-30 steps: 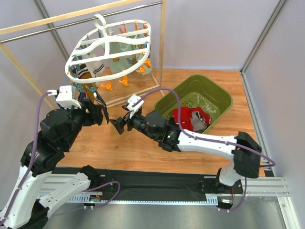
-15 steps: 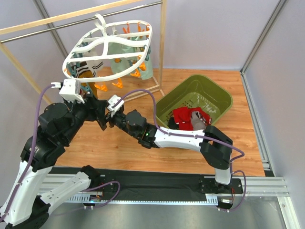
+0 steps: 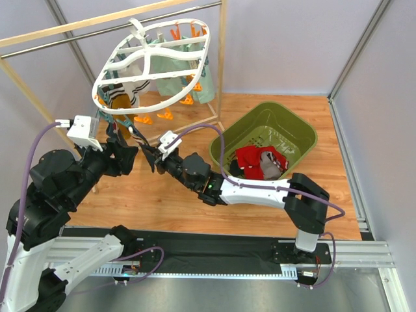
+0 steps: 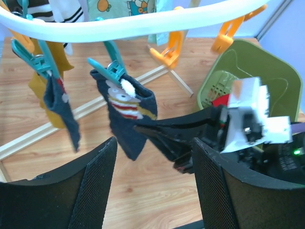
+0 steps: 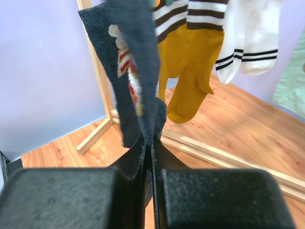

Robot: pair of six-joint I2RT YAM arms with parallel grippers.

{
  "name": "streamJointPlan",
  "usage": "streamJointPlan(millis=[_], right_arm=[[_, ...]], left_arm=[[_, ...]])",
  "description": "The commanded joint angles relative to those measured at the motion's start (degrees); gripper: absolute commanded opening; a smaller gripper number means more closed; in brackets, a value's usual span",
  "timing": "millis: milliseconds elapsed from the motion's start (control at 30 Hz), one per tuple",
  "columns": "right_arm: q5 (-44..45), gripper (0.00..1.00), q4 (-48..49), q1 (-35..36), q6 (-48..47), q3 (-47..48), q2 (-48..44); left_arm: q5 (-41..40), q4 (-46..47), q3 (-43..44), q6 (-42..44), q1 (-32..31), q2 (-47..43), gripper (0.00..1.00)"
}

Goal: Remove the socks clipped to the hanger

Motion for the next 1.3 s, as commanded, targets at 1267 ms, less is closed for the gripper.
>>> streamJointPlan(millis=[1267], right_arm=[[-22.78,0.00,-26.71,-20.39,16.55,-9.99,-29.76]], left_arm=[[26.25,23.42,-28.67,0.73,0.14,-7.88,0.76]])
